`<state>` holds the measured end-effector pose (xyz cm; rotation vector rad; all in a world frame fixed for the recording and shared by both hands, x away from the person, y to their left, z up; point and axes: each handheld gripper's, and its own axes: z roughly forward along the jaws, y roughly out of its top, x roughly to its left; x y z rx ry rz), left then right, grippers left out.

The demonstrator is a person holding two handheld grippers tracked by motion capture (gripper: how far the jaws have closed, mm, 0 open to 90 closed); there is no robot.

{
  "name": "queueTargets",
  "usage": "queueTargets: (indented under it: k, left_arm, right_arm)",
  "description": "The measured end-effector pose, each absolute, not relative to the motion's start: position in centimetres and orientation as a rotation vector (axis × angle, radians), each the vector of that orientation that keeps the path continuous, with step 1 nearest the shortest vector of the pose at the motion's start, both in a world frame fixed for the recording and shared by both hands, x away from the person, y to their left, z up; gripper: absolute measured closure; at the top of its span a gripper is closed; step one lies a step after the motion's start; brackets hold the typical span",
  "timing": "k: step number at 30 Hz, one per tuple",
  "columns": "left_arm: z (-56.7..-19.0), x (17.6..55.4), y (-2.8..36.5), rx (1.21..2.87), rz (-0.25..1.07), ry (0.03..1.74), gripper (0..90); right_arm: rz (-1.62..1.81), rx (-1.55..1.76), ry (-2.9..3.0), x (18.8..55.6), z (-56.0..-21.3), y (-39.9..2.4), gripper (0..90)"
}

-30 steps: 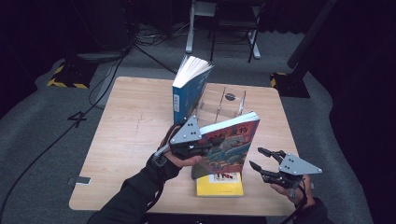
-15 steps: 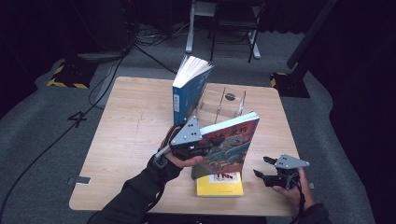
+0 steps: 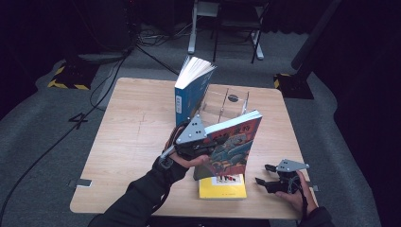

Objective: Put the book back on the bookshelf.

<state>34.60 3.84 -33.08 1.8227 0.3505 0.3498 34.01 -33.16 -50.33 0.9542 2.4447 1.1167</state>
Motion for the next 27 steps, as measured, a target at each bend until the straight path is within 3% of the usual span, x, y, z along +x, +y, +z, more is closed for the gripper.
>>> queueTargets:
  k: [18,27]
  left_arm:
    - [-30.8,35.2,1.6,1.857,0.397,0.316,73.8]
    - [-29.7,35.6,2.8,1.824,0.463,0.361,73.7]
  right_arm:
    - [1.109,0.942,2.447,34.2,-50.5,-33.2,26.8]
    - [1.116,0.934,2.456,34.1,-50.5,-33.2,26.1]
